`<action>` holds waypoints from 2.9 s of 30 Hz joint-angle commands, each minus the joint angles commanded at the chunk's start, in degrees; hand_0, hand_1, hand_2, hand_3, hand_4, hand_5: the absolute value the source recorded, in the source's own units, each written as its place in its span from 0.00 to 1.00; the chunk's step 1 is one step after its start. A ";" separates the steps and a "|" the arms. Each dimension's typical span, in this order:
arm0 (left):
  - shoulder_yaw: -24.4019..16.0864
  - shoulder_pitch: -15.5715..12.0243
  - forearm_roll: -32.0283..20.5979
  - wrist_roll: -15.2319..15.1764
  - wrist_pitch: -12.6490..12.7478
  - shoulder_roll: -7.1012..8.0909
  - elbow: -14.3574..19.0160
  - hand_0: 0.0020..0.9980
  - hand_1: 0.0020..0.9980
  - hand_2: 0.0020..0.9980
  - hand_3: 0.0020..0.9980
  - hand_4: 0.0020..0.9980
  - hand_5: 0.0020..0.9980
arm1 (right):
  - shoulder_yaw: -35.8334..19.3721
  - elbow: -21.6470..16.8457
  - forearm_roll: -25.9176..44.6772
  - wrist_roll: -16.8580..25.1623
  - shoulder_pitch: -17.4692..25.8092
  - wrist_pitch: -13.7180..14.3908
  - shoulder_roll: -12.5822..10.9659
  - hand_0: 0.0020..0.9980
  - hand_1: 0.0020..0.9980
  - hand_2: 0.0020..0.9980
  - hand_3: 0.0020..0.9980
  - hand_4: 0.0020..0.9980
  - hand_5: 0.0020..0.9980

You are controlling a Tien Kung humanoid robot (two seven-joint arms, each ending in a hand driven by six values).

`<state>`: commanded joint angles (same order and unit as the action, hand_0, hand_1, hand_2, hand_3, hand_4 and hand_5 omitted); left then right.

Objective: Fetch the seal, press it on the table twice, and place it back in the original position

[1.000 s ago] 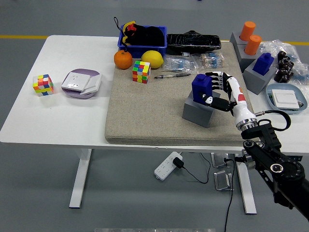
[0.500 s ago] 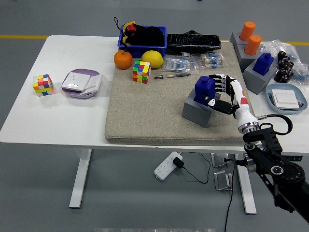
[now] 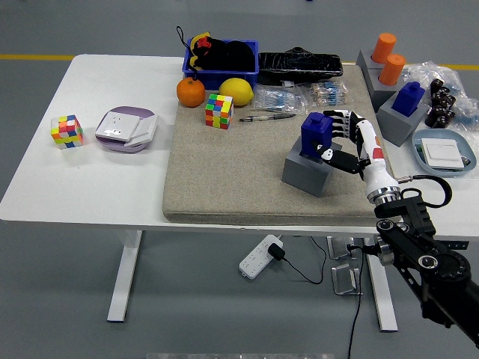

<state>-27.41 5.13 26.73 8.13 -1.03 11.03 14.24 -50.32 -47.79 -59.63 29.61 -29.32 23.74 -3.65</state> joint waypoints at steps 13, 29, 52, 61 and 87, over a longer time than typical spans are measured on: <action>-0.15 0.00 0.07 -0.01 0.00 -0.05 -0.04 0.72 0.70 0.69 0.72 0.64 0.21 | 0.86 1.27 7.04 6.83 0.05 3.00 0.19 0.58 0.43 0.43 0.45 0.73 0.00; -0.16 -0.01 0.13 -0.01 -0.02 -0.09 -0.03 0.72 0.70 0.69 0.72 0.64 0.21 | 6.47 2.28 12.78 7.37 -0.24 3.67 0.00 0.58 0.43 0.42 0.44 0.76 0.00; -0.15 0.06 0.24 0.00 -0.05 -0.07 -0.02 0.72 0.70 0.69 0.72 0.64 0.21 | 7.92 3.96 13.14 7.37 -1.00 3.97 1.23 0.57 0.42 0.42 0.43 0.77 0.00; -0.18 0.04 0.27 0.00 -0.06 -0.11 0.01 0.72 0.70 0.69 0.72 0.64 0.21 | 8.54 4.39 13.29 7.37 -1.14 4.12 1.55 0.57 0.42 0.42 0.43 0.77 0.00; -0.05 0.02 0.22 -0.01 -0.07 -0.25 -0.01 0.72 0.70 0.69 0.72 0.64 0.21 | 8.57 4.93 13.30 7.37 -1.37 3.76 0.49 0.57 0.42 0.41 0.43 0.77 0.00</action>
<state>-27.46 5.16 26.96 8.11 -1.10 10.77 14.23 -41.75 -42.86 -46.33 36.98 -30.69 27.50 -3.16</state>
